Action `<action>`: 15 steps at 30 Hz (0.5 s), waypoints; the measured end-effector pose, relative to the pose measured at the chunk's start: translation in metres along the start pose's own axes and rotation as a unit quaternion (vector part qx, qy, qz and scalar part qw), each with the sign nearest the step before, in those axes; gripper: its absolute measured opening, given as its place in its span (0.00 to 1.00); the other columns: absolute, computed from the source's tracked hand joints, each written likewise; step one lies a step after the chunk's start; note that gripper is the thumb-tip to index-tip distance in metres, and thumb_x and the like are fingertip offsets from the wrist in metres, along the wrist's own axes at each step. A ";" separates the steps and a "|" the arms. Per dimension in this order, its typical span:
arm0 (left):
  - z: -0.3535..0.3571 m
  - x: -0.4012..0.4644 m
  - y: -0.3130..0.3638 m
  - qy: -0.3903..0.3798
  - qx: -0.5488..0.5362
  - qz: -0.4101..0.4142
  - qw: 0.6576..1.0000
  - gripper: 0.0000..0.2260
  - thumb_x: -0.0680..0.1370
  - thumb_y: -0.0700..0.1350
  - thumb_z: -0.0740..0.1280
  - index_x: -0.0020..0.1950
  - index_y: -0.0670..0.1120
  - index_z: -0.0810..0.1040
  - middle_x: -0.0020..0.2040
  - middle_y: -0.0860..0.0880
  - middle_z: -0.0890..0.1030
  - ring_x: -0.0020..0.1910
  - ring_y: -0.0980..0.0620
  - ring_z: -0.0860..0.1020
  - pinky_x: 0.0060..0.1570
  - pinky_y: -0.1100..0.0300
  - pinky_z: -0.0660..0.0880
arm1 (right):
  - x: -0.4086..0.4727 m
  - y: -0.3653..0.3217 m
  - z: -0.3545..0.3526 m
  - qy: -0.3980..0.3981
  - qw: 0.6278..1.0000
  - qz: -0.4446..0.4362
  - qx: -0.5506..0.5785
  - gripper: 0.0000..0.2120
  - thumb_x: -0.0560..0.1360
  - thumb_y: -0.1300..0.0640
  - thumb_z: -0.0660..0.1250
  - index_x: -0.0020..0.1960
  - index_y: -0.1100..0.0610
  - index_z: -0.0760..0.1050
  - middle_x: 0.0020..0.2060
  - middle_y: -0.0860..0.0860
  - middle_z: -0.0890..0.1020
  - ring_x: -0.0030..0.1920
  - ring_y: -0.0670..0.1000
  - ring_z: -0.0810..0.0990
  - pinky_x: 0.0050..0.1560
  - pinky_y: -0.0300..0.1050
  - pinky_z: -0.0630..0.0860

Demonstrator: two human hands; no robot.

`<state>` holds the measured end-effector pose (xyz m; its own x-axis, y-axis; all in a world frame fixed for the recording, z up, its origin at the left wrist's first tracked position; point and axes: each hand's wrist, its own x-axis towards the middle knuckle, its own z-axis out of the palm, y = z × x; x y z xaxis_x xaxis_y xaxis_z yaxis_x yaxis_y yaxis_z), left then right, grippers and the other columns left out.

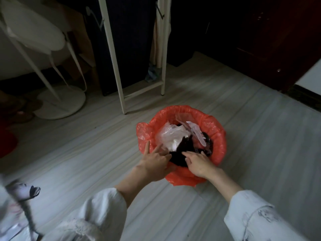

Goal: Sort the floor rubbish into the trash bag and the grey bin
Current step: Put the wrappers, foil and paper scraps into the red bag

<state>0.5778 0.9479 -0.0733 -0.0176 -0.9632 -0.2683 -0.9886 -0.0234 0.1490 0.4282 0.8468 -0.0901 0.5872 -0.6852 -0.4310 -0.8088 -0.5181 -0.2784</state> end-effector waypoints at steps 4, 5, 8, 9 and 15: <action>0.002 -0.012 -0.011 -0.004 0.018 0.000 1.000 0.23 0.81 0.54 0.51 0.75 0.48 0.57 0.76 0.49 0.56 0.76 0.44 0.46 0.71 0.36 0.40 | 0.013 -0.010 -0.007 -0.077 0.994 0.028 -0.072 0.21 0.81 0.48 0.50 0.73 0.45 0.61 0.73 0.50 0.65 0.72 0.56 0.63 0.72 0.57 0.55; 0.005 -0.012 -0.012 0.011 0.021 0.012 1.000 0.22 0.81 0.54 0.51 0.73 0.48 0.62 0.73 0.46 0.61 0.75 0.42 0.53 0.71 0.36 0.46 | 0.016 -0.012 -0.008 -0.094 0.991 0.030 -0.090 0.21 0.80 0.46 0.51 0.72 0.45 0.63 0.72 0.51 0.66 0.71 0.58 0.64 0.71 0.57 0.59; 0.010 -0.009 -0.011 0.036 0.091 0.025 0.995 0.23 0.75 0.56 0.50 0.47 0.48 0.83 0.48 0.45 0.78 0.51 0.43 0.78 0.59 0.37 0.69 | 0.025 -0.018 -0.003 -0.133 0.982 0.056 -0.118 0.21 0.78 0.43 0.52 0.69 0.47 0.68 0.68 0.53 0.70 0.69 0.59 0.66 0.68 0.57 0.64; 0.011 -0.005 -0.010 0.053 0.099 0.025 0.993 0.24 0.75 0.56 0.49 0.44 0.48 0.83 0.45 0.47 0.78 0.48 0.45 0.78 0.59 0.37 0.69 | 0.029 -0.019 0.000 -0.144 0.981 0.070 -0.108 0.23 0.78 0.41 0.52 0.69 0.48 0.68 0.68 0.54 0.71 0.68 0.59 0.67 0.67 0.56 0.65; 0.010 0.003 -0.008 0.022 0.071 0.029 0.997 0.22 0.81 0.56 0.46 0.66 0.47 0.71 0.62 0.47 0.75 0.70 0.46 0.60 0.69 0.34 0.37 | 0.028 -0.022 0.001 -0.184 0.979 0.078 0.038 0.19 0.79 0.47 0.51 0.61 0.52 0.75 0.62 0.54 0.76 0.61 0.56 0.74 0.63 0.49 0.68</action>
<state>0.5837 0.9483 -0.0848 -0.0725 -0.9726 -0.2210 -0.9973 0.0683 0.0268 0.4619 0.8394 -0.0968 0.4158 -0.5146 -0.7498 -0.8962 -0.3722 -0.2415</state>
